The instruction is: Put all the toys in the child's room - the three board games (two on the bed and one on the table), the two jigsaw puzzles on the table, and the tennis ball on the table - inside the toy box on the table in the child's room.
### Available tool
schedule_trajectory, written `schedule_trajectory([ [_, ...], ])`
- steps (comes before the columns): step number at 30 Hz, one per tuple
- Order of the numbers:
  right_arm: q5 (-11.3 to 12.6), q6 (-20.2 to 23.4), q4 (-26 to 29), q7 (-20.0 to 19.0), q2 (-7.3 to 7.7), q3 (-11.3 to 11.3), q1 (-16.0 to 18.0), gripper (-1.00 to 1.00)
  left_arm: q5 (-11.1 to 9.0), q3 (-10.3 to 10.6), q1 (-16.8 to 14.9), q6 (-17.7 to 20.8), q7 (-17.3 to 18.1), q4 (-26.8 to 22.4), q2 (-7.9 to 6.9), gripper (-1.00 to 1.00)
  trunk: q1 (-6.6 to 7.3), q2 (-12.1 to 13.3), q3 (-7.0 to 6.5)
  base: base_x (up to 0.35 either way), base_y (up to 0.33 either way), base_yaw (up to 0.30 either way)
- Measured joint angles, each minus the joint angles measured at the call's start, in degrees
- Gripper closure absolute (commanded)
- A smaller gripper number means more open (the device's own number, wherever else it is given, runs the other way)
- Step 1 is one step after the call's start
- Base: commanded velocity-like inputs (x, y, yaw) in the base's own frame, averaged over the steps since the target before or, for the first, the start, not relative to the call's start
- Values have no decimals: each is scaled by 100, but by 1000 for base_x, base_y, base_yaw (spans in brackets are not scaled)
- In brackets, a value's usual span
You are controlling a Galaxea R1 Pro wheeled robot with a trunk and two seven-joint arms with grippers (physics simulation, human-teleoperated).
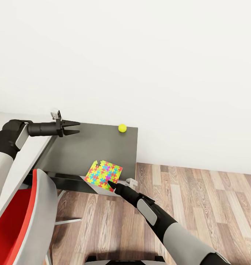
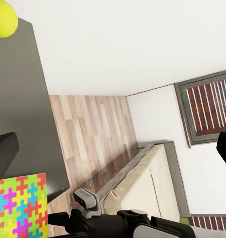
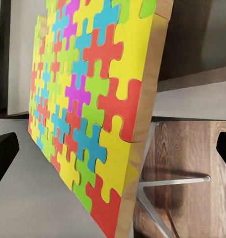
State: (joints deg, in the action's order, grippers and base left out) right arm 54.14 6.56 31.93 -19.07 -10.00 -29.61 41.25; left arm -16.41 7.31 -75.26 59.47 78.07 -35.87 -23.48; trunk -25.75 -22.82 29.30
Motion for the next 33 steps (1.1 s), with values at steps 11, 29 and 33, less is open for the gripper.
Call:
schedule_trajectory([
  [11, -1, 0, 0, -2, 0, -4, 0, -100, -1, 1, -1, 0, 1, 0, 0, -100, 0, 0, 0, 0, 31, 0],
  [29, -3, 0, 0, -6, 0, -6, 0, 100, 0, 1, -1, 0, 2, 0, 0, -100, 0, 0, 0, 0, 1, 0],
  [33, -12, 1, 2, -8, 0, -8, 0, 100, 1, 0, -1, 0, 1, 0, 0, -100, 0, 0, 0, 0, 0, 0],
])
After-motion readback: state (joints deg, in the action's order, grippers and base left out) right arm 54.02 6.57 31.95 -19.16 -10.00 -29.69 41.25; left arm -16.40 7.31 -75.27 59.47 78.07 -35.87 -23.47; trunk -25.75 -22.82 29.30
